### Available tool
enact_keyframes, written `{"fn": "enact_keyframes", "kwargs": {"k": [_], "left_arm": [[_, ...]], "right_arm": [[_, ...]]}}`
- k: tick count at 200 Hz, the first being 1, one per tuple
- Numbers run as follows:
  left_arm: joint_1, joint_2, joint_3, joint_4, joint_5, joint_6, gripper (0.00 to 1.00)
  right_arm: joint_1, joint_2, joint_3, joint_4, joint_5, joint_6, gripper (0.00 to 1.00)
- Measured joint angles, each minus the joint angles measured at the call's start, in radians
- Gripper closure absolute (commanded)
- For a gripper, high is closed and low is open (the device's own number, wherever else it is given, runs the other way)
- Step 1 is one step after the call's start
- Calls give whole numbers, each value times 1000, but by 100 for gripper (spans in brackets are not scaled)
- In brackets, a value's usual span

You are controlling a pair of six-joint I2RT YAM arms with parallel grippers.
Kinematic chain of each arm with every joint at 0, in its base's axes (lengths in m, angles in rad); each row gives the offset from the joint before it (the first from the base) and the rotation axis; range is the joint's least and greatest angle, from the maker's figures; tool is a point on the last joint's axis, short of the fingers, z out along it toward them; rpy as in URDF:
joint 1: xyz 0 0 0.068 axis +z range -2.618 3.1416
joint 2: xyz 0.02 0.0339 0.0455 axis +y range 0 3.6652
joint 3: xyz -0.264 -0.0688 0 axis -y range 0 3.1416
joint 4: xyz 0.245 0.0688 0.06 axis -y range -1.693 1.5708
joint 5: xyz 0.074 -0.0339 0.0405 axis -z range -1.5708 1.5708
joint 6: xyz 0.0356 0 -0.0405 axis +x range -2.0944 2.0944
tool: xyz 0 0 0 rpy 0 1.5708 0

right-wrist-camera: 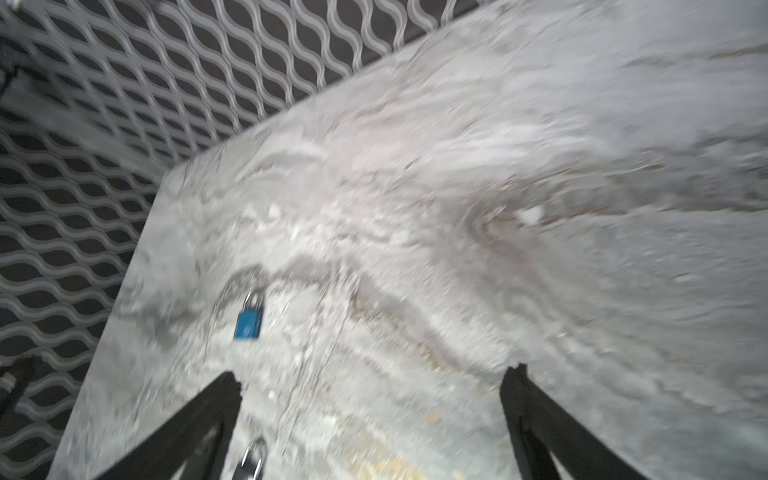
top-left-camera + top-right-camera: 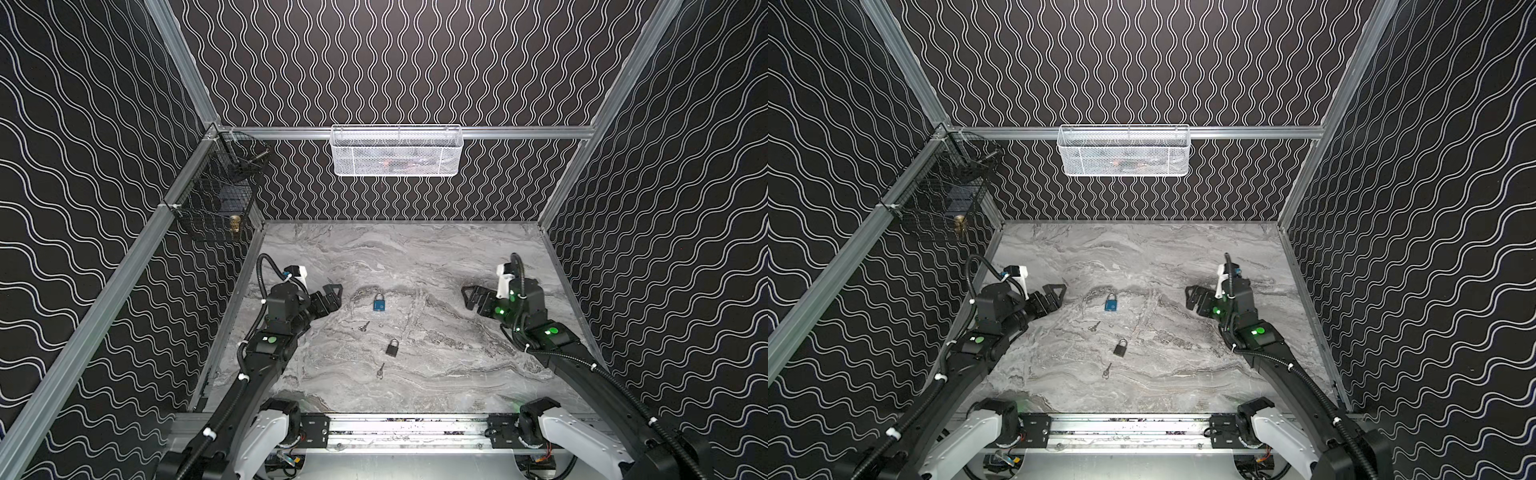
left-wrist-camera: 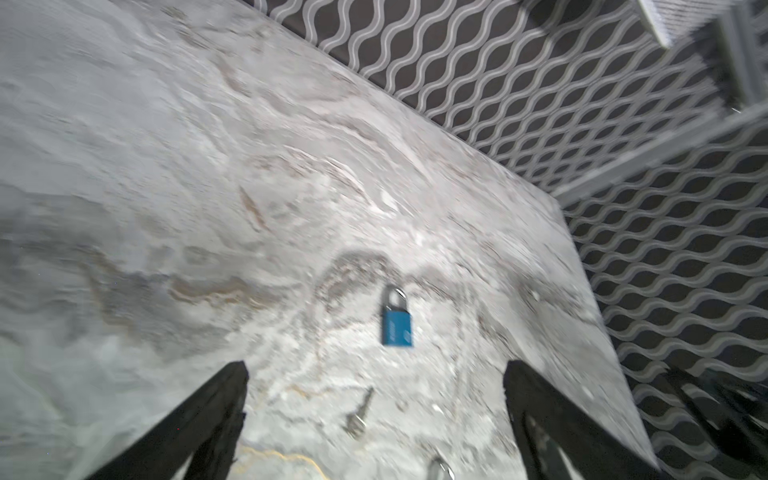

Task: Unlock with the key
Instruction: 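Reach the right gripper toward the ringed silver key near the black padlock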

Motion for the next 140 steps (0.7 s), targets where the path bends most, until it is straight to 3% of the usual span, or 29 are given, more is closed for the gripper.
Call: {"fn": "enact_keyframes", "kwargs": {"k": [52, 114, 140], "left_arm": [[-77, -101, -12, -161, 39, -4, 1], [-207, -185, -18, -293, 25, -36, 1], [-252, -194, -28, -316, 14, -61, 1]], "right_arm": [[287, 53, 39, -152, 86, 64, 2], [666, 278, 178, -262, 221, 172, 9], [769, 358, 215, -272, 256, 209, 13]]}}
